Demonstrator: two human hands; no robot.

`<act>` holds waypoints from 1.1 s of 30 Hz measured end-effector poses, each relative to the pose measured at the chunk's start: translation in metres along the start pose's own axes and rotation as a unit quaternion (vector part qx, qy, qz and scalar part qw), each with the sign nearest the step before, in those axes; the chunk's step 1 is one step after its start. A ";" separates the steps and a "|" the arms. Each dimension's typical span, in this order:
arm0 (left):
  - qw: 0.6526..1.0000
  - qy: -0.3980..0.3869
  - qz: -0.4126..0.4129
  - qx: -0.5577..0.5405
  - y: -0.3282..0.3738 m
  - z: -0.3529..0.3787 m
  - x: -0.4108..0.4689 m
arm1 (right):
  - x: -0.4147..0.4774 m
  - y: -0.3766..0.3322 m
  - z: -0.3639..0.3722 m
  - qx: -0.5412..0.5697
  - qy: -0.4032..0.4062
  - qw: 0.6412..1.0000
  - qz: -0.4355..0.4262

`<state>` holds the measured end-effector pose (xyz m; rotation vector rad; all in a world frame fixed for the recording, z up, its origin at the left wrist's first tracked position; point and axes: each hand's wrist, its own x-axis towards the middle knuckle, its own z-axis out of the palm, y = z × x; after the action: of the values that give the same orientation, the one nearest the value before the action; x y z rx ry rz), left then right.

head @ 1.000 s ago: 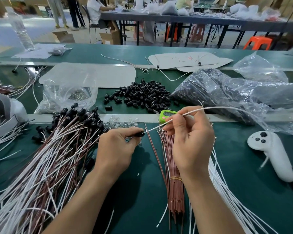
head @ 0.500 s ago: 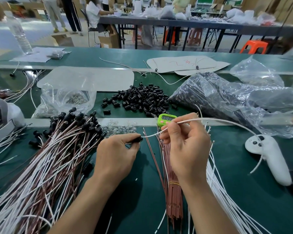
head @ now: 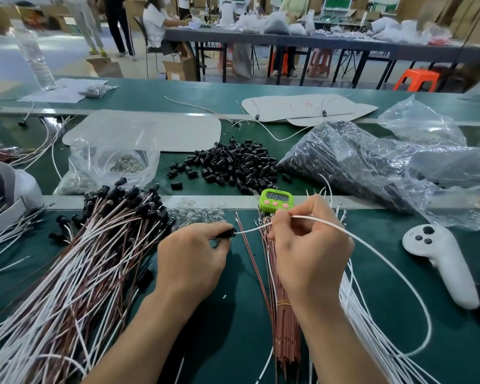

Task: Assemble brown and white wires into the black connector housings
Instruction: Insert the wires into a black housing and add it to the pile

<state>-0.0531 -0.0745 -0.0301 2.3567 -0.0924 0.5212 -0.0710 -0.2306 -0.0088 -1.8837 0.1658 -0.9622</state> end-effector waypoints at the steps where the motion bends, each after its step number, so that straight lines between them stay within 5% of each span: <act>1: 1.000 0.004 0.003 0.006 0.001 0.000 0.000 | -0.002 -0.001 0.002 -0.007 0.007 1.000 0.007; 12: 0.999 0.010 0.037 -0.015 0.002 0.001 -0.001 | -0.004 -0.009 0.002 -0.066 0.049 0.997 0.002; 22: 0.996 0.008 0.029 -0.082 0.003 0.003 -0.002 | -0.015 -0.008 0.012 -0.033 0.002 0.999 -0.008; 33: 0.945 -0.098 -0.062 -0.305 0.000 0.000 0.008 | 0.001 0.003 0.008 0.076 -0.168 0.975 0.126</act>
<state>-0.0460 -0.0736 -0.0273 1.7822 -0.1697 0.1571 -0.0636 -0.2273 -0.0122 -1.8011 0.1212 -0.4622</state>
